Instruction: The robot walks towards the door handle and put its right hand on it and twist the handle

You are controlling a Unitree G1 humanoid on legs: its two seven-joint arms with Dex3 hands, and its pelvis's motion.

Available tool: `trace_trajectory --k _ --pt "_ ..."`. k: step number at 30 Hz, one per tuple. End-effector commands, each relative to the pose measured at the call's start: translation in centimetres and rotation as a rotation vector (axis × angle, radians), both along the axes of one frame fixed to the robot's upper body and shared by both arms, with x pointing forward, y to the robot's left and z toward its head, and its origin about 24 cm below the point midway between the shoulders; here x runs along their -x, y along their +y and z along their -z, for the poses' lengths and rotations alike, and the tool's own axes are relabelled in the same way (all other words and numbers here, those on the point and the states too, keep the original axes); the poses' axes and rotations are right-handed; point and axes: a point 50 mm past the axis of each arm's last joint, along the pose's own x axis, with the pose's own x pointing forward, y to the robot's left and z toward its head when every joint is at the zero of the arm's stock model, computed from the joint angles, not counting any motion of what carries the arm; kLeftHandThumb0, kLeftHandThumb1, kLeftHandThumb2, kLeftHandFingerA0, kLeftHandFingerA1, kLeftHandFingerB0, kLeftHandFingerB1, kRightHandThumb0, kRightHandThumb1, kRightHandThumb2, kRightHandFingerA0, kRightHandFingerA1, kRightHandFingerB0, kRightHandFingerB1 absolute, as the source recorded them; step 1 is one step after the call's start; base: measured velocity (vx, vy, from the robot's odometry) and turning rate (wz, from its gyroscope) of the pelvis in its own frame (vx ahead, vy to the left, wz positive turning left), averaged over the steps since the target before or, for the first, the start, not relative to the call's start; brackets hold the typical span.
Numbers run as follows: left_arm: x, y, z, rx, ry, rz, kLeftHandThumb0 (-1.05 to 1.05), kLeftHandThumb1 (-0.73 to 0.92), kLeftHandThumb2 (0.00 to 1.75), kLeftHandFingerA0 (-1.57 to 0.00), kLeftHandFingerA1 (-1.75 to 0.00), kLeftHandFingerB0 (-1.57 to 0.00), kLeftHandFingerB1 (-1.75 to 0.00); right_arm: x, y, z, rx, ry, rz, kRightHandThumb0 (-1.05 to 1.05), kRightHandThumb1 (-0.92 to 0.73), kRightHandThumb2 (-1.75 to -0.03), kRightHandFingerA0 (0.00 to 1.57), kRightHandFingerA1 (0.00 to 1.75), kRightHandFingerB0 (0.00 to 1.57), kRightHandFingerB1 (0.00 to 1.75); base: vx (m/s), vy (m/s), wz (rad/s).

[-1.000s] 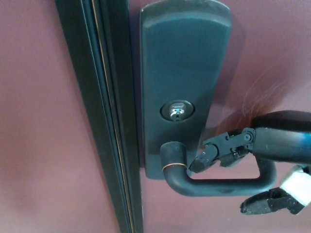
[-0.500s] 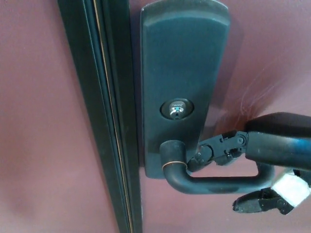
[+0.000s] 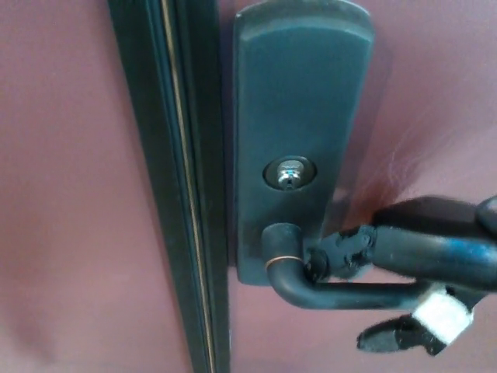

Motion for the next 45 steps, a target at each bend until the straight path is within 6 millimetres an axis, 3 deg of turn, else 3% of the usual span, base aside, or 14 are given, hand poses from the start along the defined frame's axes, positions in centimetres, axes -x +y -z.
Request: trace_trajectory --k 1,2,3,4,8,15,25,26,37,39,40,41,42,45 --pt "0.1 0.0 0.1 0.009 0.018 -0.001 -0.3 0.61 0.59 -0.46 -0.39 -0.3 -0.33 0.1 -0.6 2.5 0.075 0.111 0.036 -0.14 -0.64 -0.58 0.67 1.02 0.64 0.68 0.0 0.0 0.0" --pt "0.1 0.0 0.1 0.009 0.018 -0.001 -0.3 0.61 0.59 -0.46 -0.39 -0.3 -0.33 0.1 -0.6 2.5 0.075 0.111 0.036 -0.14 -0.64 -0.58 0.67 1.02 0.64 0.68 0.0 0.0 0.0" --pt "-0.4 0.1 -0.2 0.009 0.01 -0.005 -0.29 0.6 0.58 -0.46 -0.39 -0.3 -0.32 -0.2 -0.5 2.6 0.096 0.098 0.023 0.02 -0.7 -0.49 0.56 1.41 0.53 1.04 0.0 0.0 0.0" --pt "-0.5 0.1 -0.2 0.01 0.007 -0.006 -0.29 0.6 0.58 -0.46 -0.39 -0.3 -0.32 -0.3 -0.5 2.6 0.1 0.094 0.019 0.08 -0.71 -0.5 0.57 1.45 0.56 1.08 0.0 0.0 0.0" --pt "-0.2 0.2 -0.2 0.01 0.014 -0.012 -0.29 0.6 0.58 -0.46 -0.39 -0.3 -0.32 -0.1 -0.4 2.9 0.106 0.095 0.008 0.12 -0.71 -0.51 0.61 1.46 0.7 0.87 0.0 0.0 0.0" --pt "0.2 0.2 0.0 -0.004 0.03 0.001 -0.29 0.6 0.58 -0.47 -0.39 -0.3 -0.32 0.4 -0.6 3.2 0.026 0.079 0.025 0.18 -0.66 -0.61 0.73 1.39 0.66 1.1 0.0 0.0 0.0" --pt "0.7 0.3 0.2 0.001 0.039 -0.013 -0.29 0.6 0.58 -0.46 -0.39 -0.32 -0.33 0.6 -1.2 4.0 -0.248 0.106 0.144 0.21 -0.64 -0.64 0.77 1.38 0.59 1.13 0.0 0.0 0.0" --pt "0.5 0.2 0.2 -0.004 0.039 -0.007 -0.3 0.61 0.59 -0.47 -0.4 -0.32 -0.33 0.6 -1.2 4.1 -0.28 0.11 0.157 0.09 -0.75 -0.51 0.58 1.53 0.51 1.27 0.0 0.0 0.0" --pt "0.5 0.4 0.0 -0.005 0.036 -0.01 -0.28 0.61 0.58 -0.46 -0.39 -0.32 -0.33 -0.1 -1.2 4.7 -0.392 0.125 0.185 0.09 -0.79 -0.47 0.54 1.58 0.46 1.33 0.0 0.0 0.0" --pt "0.6 0.4 0.1 -0.002 0.037 -0.01 -0.28 0.61 0.58 -0.46 -0.39 -0.32 -0.33 -0.1 -1.3 4.8 -0.4 0.125 0.191 0.09 -0.78 -0.48 0.54 1.57 0.46 1.32 0.0 0.0 0.0" --pt "0.6 0.4 0.1 -0.004 0.038 -0.006 -0.28 0.61 0.58 -0.46 -0.39 -0.32 -0.33 -0.2 -1.3 4.8 -0.399 0.123 0.194 0.21 -0.69 -0.59 0.69 1.4 0.51 1.15 0.0 0.0 0.0" --pt "0.5 0.4 0.1 -0.006 0.036 -0.004 -0.28 0.61 0.58 -0.46 -0.39 -0.32 -0.33 -0.3 -1.5 4.5 -0.396 0.115 0.196 -0.04 -0.7 -0.54 0.63 1.27 0.61 0.98 0.0 0.0 0.0" --pt "0.5 0.4 0.0 -0.007 0.036 -0.004 -0.28 0.61 0.58 -0.46 -0.39 -0.33 -0.33 -0.4 -1.5 4.2 -0.391 0.11 0.196 -0.09 -0.65 -0.59 0.71 0.91 0.64 0.65 0.0 0.0 0.0" --pt "0.5 0.4 0.0 -0.009 0.037 -0.003 -0.28 0.61 0.58 -0.46 -0.39 -0.33 -0.33 -0.5 -1.6 3.9 -0.384 0.108 0.195 -0.09 -0.65 -0.59 0.71 0.91 0.64 0.65 0.0 0.0 0.0"
